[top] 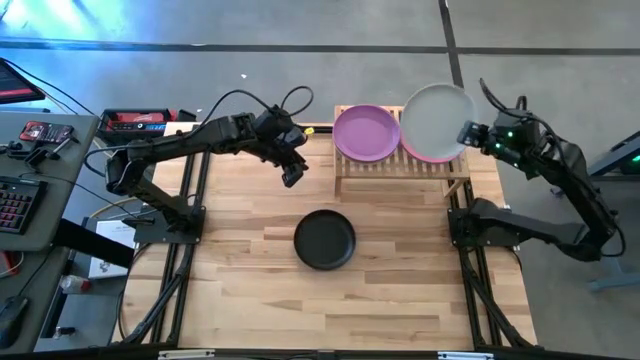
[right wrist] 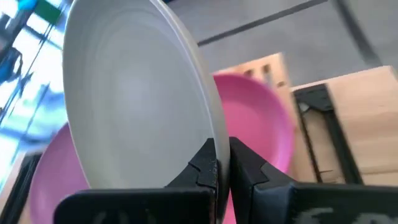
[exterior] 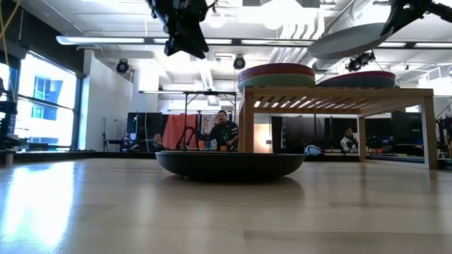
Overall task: Place and stack plates onto a shelf
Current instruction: Stack the bottom left white plate on the pink plate
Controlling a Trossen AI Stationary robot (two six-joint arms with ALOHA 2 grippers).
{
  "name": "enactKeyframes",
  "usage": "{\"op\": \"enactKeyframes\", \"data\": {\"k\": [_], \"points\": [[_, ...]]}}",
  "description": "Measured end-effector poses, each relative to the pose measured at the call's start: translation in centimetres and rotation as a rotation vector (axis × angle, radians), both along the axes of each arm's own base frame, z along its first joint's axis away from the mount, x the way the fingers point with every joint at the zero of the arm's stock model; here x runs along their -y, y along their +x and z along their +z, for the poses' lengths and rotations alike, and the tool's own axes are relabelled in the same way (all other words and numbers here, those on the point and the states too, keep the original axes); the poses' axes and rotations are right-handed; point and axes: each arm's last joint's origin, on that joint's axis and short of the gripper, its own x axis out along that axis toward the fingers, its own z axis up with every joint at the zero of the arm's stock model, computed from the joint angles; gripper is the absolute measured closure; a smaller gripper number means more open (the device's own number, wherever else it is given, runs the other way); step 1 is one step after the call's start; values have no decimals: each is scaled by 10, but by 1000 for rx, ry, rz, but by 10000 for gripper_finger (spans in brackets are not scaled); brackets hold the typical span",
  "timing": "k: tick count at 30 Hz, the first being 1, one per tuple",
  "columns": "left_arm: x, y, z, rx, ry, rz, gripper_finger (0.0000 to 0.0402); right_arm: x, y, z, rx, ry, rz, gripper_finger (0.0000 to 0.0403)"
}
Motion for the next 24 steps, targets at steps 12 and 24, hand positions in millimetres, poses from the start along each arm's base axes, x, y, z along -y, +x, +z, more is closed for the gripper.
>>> {"op": "enactKeyframes", "data": {"k": [12,24], "points": [[-13,-16,-8,-141,40,-56,300,5,-1,-11,49,156,-250,403],[-13,-19,-10,-180,77,-120,300,19,14,-19,35,256,-354,403]]}}
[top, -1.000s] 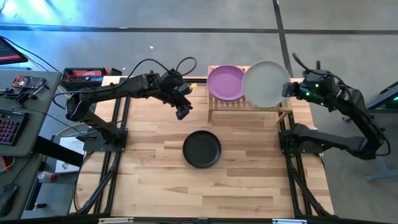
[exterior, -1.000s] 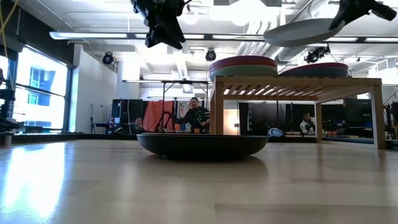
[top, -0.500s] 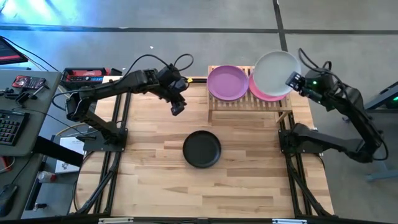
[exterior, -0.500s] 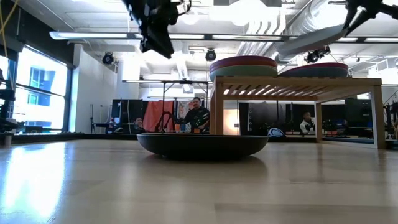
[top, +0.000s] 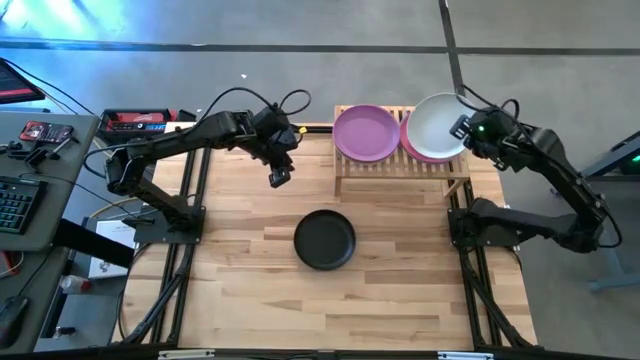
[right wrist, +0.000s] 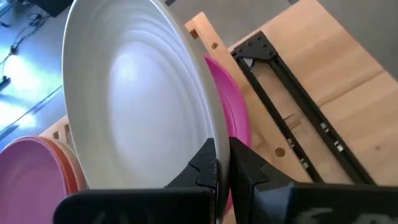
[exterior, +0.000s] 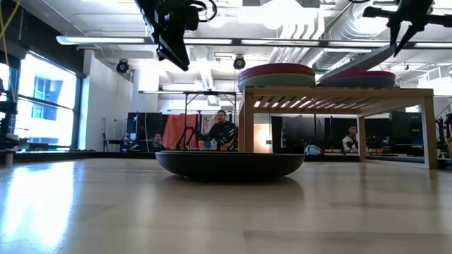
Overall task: Place and stack plates onto a shelf
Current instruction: Stack the bottom left white plate on the pink plate
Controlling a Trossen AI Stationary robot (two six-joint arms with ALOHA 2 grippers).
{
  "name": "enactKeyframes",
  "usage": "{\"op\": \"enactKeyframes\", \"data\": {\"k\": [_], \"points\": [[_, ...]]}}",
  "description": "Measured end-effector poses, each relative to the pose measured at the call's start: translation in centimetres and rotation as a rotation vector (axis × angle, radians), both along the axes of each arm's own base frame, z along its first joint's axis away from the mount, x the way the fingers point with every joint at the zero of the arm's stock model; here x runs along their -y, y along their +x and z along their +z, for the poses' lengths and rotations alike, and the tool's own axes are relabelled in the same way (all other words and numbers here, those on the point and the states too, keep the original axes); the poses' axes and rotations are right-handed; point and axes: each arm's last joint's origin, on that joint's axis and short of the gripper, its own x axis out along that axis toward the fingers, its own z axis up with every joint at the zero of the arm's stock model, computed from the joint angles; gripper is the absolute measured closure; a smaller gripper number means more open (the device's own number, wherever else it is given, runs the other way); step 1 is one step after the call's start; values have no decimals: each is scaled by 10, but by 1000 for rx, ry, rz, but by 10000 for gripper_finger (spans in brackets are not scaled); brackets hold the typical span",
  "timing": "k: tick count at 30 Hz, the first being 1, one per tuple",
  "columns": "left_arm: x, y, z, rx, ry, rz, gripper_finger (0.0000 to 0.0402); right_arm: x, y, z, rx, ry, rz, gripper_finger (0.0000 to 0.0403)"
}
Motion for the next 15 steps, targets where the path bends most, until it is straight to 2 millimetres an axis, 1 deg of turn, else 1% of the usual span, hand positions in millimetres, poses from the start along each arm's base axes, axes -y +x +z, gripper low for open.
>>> {"op": "enactKeyframes", "data": {"k": [5,10,15], "points": [[0,0,0,-2,10,-16,300,9,11,-5,7,46,-47,403],[0,0,0,-3,14,-22,300,19,21,-10,-20,92,-47,403],[0,0,0,-3,14,-22,300,23,26,-13,-37,109,-48,400]]}}
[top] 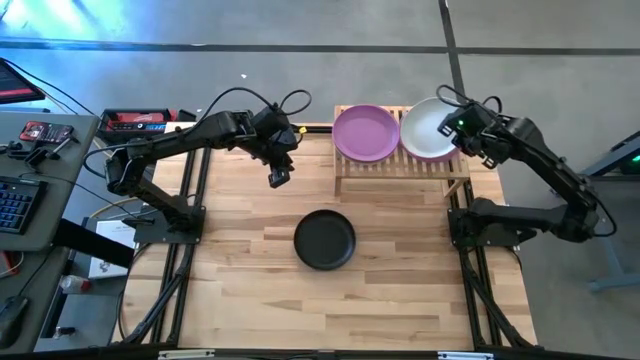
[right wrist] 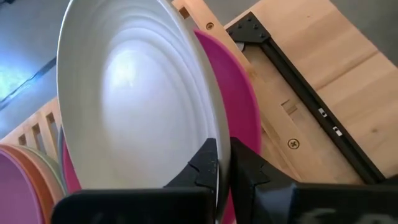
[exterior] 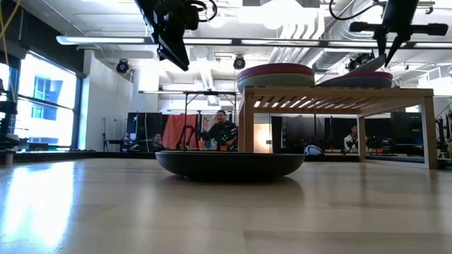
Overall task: Place and stack plates onto a shelf
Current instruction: Stack the bottom left white plate on the pink plate, then stack the center black plate on the white plate
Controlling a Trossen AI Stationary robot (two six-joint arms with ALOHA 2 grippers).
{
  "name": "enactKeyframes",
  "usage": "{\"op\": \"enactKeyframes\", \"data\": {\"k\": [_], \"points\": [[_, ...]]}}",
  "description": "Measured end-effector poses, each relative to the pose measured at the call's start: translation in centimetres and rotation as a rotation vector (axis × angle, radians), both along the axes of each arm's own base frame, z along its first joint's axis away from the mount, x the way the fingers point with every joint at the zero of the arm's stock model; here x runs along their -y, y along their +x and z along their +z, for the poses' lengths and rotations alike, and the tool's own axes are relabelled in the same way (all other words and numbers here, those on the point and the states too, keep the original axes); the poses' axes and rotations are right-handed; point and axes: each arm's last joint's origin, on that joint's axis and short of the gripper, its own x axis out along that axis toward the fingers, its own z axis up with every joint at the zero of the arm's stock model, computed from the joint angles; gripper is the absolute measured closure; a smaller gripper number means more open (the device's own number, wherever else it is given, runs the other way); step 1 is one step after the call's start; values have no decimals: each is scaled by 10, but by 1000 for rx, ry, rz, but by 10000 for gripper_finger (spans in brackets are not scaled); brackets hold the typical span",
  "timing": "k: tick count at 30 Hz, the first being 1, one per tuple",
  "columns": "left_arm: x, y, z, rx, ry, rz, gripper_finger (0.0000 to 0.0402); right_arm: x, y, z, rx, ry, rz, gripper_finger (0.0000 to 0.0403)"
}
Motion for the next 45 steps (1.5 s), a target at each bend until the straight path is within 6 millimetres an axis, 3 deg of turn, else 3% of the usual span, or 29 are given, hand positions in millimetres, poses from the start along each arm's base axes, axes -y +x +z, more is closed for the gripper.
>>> {"op": "enactKeyframes", "data": {"k": [18,30,39,45], "points": [[0,0,0,0,0,0,300,-5,-4,2,-6,6,93,292],[0,0,0,1,0,0,300,-26,-25,15,111,-84,125,281],[2,-8,-4,-87,-37,5,300,-19,7,29,381,-118,560,281],[3,-13,-7,-156,-32,23,300,-24,39,23,407,-11,668,281]]}}
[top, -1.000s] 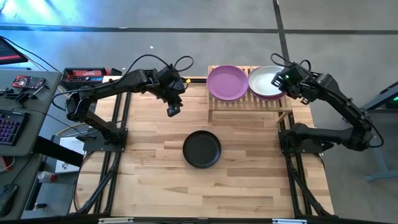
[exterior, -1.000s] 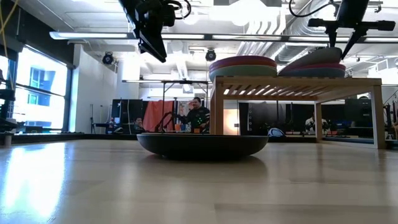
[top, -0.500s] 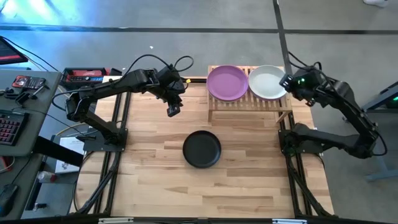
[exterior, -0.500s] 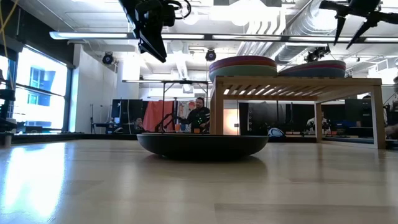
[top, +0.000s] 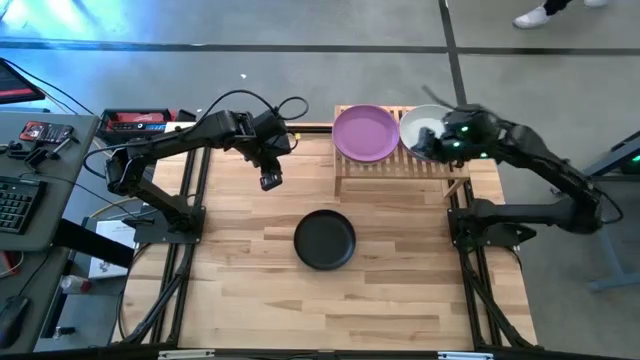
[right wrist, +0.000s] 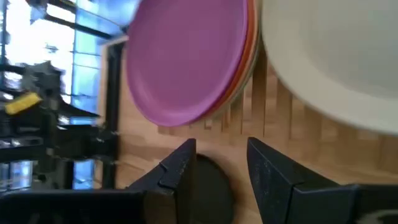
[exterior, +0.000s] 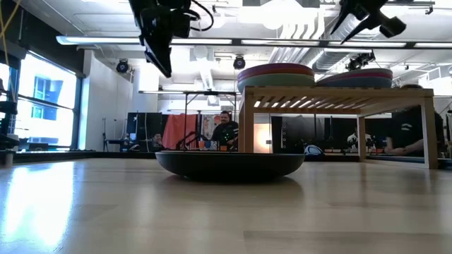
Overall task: Place and stack plates onto a shelf
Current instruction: Stack the center black plate on the white plate
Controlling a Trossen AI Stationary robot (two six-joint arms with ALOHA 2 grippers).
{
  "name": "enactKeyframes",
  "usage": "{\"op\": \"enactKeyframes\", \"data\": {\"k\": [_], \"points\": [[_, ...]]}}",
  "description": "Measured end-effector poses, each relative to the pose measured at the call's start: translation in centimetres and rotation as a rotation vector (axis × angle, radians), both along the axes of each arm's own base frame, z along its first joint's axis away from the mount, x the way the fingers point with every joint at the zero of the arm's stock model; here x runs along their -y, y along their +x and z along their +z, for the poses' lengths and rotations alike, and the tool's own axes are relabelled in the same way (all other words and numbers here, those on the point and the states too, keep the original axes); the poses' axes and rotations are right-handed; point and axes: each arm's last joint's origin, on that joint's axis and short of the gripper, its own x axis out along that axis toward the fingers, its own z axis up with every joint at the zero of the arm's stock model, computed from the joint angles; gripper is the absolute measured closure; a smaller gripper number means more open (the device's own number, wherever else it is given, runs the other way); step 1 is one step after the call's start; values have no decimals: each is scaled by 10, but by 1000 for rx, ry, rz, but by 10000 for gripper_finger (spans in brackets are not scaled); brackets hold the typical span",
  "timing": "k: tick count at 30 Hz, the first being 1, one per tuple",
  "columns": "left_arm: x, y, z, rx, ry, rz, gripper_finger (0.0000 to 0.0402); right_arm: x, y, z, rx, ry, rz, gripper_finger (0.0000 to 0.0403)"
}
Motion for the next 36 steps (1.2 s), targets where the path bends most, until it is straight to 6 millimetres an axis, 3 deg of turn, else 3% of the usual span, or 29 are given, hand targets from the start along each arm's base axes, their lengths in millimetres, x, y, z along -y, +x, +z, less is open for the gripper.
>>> {"op": "enactKeyframes", "data": {"k": [7,17,36], "points": [[-1,-7,-3,-109,81,18,300,-16,51,-19,-87,79,67,281],[-5,-10,-3,-121,89,12,300,-53,123,-61,-203,171,150,281],[-7,-10,-3,-119,90,20,300,-96,196,-153,-427,219,225,281]]}}
